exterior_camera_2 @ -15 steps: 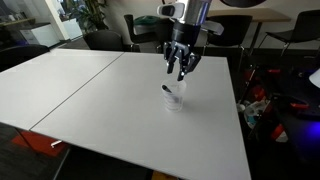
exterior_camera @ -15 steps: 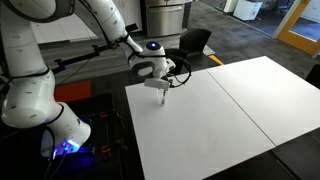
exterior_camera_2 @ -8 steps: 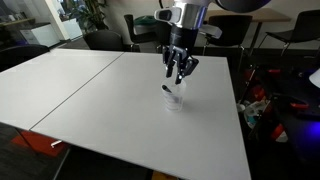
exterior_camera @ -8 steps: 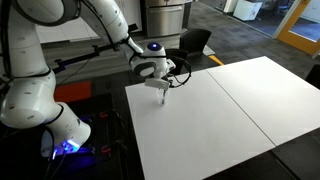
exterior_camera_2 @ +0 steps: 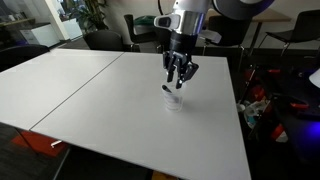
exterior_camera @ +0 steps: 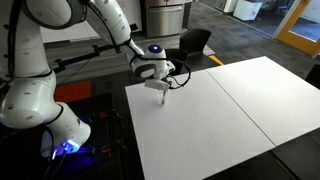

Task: Take the marker out of the cup and put it on the table

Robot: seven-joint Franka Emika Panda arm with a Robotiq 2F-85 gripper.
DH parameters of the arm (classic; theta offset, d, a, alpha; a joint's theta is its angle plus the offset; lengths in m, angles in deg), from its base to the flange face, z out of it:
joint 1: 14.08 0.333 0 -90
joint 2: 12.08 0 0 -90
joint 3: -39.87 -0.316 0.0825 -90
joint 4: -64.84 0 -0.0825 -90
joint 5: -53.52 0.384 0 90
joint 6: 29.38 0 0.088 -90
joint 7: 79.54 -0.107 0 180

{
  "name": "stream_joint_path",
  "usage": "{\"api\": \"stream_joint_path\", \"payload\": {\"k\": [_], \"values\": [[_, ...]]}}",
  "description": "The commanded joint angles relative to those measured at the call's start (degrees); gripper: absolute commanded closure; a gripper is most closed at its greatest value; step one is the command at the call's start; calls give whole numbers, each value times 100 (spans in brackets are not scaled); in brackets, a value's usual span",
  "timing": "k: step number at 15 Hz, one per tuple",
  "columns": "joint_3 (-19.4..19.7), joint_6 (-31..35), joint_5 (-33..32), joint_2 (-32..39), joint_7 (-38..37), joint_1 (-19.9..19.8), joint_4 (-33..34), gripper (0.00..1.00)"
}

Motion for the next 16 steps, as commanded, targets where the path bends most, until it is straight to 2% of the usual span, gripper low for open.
{"api": "stream_joint_path", "payload": {"k": [1, 16], "values": [[-143, 58, -225, 162, -283, -174, 141, 49], [-146, -24, -649, 766, -696, -316, 699, 51]]}}
